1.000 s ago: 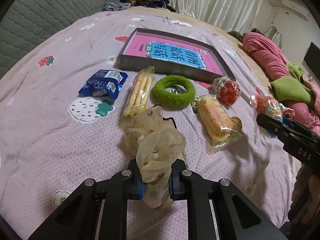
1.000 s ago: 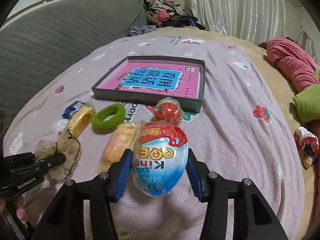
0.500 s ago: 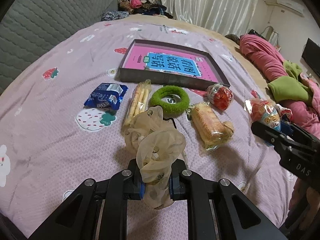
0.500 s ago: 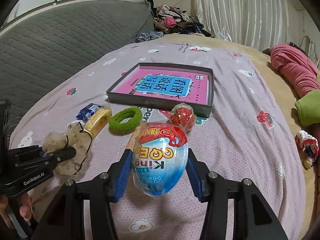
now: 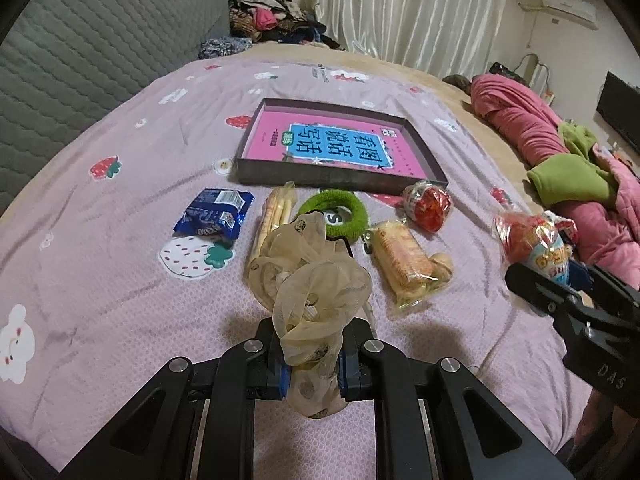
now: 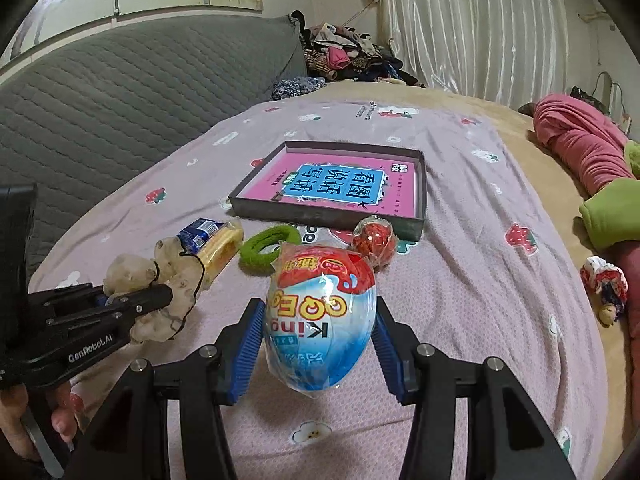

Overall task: Organize objects
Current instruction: 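Carry the scrunchie and the Kinder egg in both grippers over the pink book tray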

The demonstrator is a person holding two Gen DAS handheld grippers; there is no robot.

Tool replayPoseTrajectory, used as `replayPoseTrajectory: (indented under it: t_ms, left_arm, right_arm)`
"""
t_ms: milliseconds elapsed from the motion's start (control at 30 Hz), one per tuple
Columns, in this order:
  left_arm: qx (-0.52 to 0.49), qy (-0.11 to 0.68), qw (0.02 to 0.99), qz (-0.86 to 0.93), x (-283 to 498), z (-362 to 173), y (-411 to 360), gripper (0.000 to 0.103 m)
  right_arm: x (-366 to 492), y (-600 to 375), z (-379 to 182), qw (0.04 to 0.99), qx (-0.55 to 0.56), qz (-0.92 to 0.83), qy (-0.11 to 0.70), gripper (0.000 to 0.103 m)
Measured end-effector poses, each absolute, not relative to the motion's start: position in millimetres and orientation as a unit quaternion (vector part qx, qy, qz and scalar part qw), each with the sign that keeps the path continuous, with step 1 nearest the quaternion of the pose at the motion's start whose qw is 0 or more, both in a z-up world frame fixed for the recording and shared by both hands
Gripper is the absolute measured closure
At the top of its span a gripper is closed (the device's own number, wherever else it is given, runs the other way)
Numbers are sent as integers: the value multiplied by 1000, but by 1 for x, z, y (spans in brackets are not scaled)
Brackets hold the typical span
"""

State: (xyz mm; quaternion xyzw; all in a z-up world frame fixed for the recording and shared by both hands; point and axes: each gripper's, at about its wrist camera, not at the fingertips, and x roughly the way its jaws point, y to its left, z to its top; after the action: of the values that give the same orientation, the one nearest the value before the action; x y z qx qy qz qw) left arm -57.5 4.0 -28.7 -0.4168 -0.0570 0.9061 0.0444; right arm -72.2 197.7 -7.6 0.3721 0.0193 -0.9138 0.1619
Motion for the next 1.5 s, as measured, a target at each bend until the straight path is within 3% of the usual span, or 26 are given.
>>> replayPoseTrajectory:
  t_ms: [1000,1500]
  left_arm:
    - [-363,-18,72,929,-91,52,-8,86]
    - [-358,-5,69,931,-142,61,-8,86]
  right_arm:
    - [-82,174,68,159,327,-931,36,50]
    - [-130,172,83,156,322,-932,53,50]
